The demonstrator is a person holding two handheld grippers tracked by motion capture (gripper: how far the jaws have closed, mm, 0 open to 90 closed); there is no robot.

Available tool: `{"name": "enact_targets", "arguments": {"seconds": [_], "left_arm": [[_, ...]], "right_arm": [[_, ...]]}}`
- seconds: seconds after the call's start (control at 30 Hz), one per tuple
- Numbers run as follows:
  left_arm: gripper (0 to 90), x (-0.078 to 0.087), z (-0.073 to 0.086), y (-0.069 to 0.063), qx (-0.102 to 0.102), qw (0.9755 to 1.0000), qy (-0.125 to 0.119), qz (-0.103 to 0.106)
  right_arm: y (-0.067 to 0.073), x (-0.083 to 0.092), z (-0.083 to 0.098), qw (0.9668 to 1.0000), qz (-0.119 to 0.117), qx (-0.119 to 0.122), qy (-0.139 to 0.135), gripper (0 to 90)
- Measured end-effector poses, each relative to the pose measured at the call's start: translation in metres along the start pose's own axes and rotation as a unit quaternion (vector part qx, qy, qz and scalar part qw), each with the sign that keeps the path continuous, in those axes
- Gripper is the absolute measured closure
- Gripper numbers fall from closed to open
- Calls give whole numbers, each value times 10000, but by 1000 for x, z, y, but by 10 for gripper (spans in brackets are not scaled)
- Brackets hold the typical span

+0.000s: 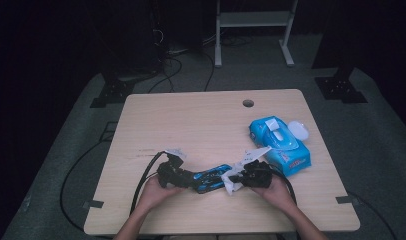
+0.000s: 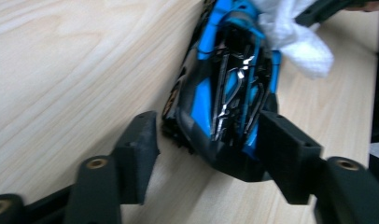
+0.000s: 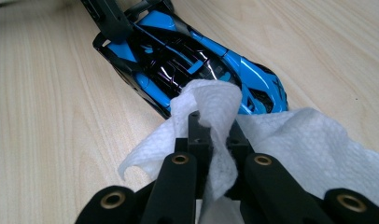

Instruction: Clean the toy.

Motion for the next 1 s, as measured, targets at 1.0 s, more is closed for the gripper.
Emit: {"name": "enact_targets", "arguments": {"seconds": [1.0], "left_arm": [[500,3,2,-9,-373,9982,-187,-423]], "right_arm": [[2,0,7,9999,39,-36,-90,852]]}}
Point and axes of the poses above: each handheld gripper's, and its own axes: x roughly backward along the jaws, z roughly out of its underside, y roughly to its left, the point moved 3 cm from there along -x, roughly forward along the jaws, and after that the axes turned 10 degrees about y, right-handed, at the moved point
